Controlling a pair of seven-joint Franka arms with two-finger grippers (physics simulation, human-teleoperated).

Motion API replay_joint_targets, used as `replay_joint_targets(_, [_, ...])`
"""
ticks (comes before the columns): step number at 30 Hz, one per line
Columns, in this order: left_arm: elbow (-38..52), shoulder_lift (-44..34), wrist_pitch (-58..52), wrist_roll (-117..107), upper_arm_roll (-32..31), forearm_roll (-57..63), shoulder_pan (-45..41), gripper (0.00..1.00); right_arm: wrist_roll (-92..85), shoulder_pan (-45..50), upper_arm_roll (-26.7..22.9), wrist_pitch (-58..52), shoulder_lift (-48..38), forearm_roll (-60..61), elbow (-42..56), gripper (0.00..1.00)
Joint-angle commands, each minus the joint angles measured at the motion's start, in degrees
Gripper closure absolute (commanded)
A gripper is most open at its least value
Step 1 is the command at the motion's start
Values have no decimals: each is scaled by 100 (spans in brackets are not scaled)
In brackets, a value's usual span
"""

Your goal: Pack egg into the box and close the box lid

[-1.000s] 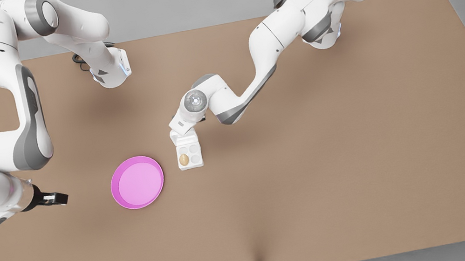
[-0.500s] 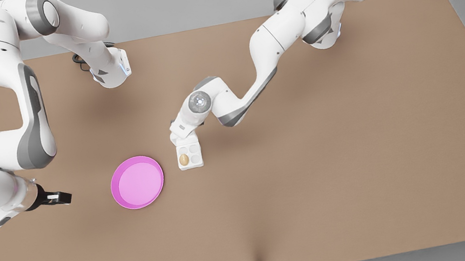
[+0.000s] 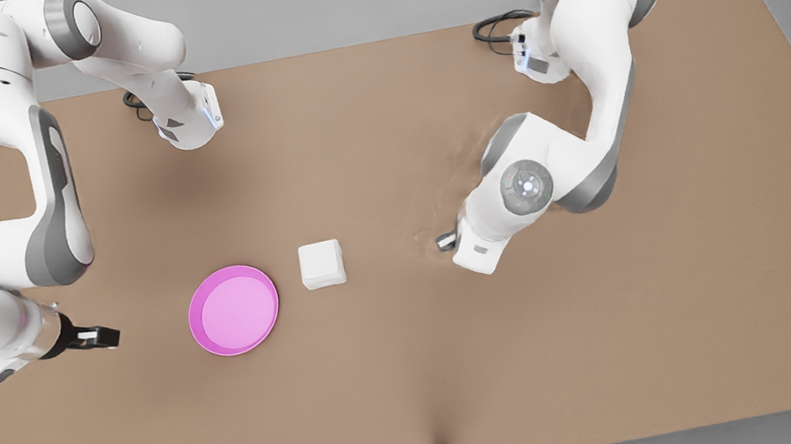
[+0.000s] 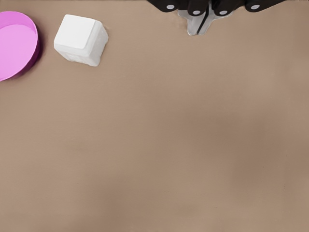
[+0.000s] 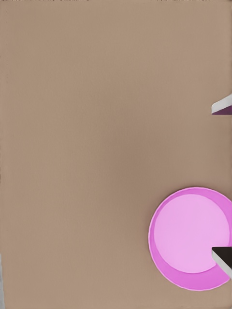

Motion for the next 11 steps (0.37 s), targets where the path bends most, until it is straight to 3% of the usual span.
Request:
replay_joint_targets(1, [0,-4,-68,809,-15,266,508,0,0,-7,0,0,0,9,18,0])
replay_joint_targets(3, [-8,-442,-156,2507,99,1058,1168,0,9,-7,0,9,8,9,44,0])
replay_joint_targets(5, [-122,-1743,-1043,2886,468,918,1186,0,-9,2,0,9,0,0,53,0])
replay_joint_targets(6, [-483,-2437,-1290,3254,1144,391,1011,0,-17,-7,0,9,-9,0,97,0])
replay_joint_targets(7, [-755,-2649,-1202,3343,1558,320,641,0,-18,-7,0,0,-9,0,123,0])
replay_joint_targets(11, [-1125,-2614,-622,3352,1769,320,281,0,-9,10,0,0,0,9,141,0])
